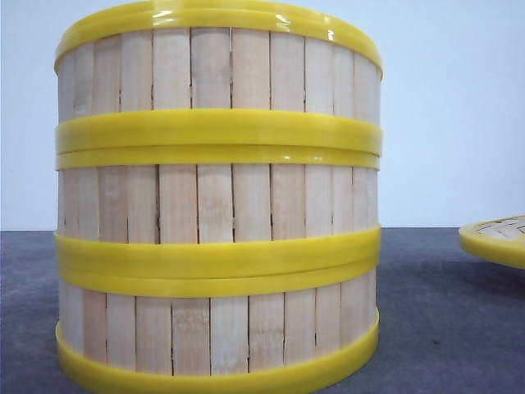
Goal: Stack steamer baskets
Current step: 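Move the right gripper over the center knob of the bamboo lid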
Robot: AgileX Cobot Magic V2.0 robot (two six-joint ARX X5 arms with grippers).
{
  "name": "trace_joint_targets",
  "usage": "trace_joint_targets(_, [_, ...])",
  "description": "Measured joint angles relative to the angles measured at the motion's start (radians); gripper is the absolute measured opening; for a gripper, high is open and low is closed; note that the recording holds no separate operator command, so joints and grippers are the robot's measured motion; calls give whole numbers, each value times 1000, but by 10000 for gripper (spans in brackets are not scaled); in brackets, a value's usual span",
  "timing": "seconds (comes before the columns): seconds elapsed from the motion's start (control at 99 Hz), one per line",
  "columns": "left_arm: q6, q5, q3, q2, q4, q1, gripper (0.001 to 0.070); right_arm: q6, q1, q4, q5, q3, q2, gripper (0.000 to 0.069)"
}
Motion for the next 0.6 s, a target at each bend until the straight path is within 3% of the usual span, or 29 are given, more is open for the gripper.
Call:
trace_joint_targets(0.343, [0, 0, 0, 0, 19, 0, 354, 8, -209, 177, -163, -299, 18, 364])
trace_joint_targets(0.596, [0, 0, 0, 0, 19, 0, 354, 48, -295, 323, -178, -475, 102, 364])
